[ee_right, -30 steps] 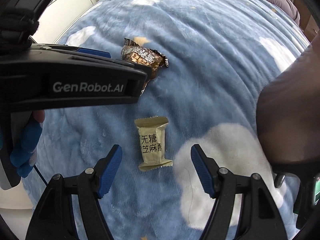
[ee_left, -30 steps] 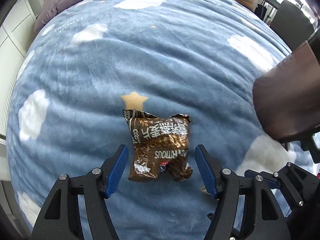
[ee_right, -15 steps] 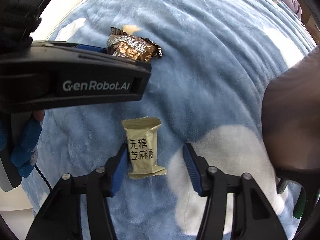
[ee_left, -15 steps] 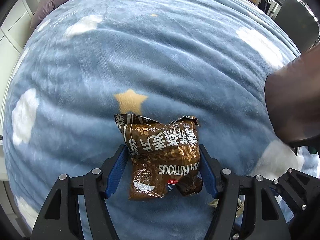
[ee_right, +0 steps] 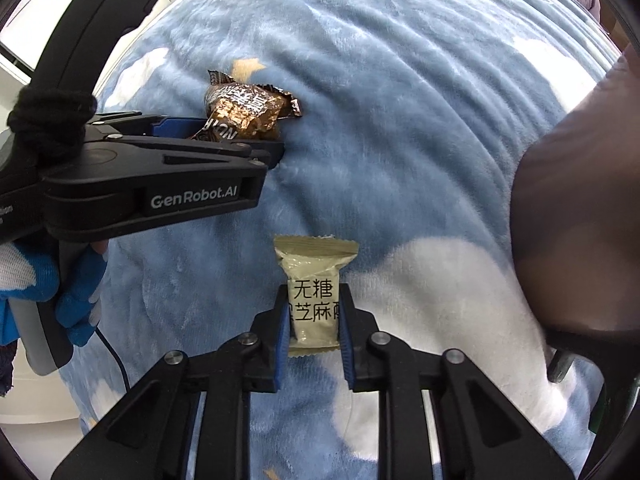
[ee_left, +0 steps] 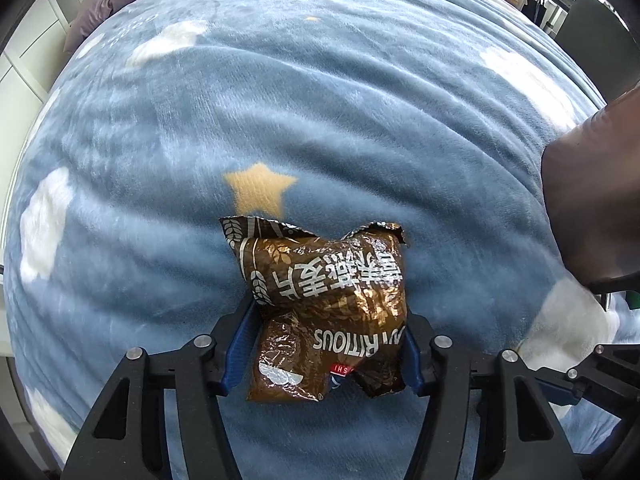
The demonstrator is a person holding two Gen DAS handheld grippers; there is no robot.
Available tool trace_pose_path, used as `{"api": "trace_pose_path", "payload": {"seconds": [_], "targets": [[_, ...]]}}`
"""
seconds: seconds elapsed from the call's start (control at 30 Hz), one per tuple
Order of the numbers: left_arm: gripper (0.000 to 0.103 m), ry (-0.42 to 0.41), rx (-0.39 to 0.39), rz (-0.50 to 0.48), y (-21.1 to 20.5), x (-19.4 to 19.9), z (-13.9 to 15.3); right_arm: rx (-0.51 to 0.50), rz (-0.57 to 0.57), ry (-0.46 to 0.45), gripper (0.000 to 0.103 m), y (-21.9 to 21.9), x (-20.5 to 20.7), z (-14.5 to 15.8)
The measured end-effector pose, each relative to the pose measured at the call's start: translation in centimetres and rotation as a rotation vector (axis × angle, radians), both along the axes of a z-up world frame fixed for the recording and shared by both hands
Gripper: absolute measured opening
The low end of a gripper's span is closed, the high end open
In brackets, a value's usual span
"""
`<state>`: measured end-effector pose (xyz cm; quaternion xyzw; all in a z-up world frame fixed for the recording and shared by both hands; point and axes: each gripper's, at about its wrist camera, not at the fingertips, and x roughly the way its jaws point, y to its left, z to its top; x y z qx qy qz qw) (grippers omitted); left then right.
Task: Organize snacks
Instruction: 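Grasp the brown chocolate packet with left tool while right tool grasps the beige sesame candy, then carry the chocolate packet and sesame candy with both tools over the green tray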
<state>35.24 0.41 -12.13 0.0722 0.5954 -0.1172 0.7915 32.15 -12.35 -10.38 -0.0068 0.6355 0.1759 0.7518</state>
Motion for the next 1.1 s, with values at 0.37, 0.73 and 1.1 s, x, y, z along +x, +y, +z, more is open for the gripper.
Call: {"api": "trace_pose_path", "payload": {"seconds": [0.37,0.73,1.1], "targets": [[0.045,-0.013,-0.014,0.041,0.6,-1.3,0.8,-0.029,0.020,-0.026,0.010,-0.9,-3.1,1.8],[0.044,0.003,-0.004,0.059,1.0,-4.1,1.5,-0.053,0.055,-0.040,0.010,-2.3,-5.9,3.0],[0.044,0.014,-0.008,0.054,0.7,-5.5,2.3,-0.062,0.076,-0.047,0.010,-2.7,-8.5,3.5]]}}
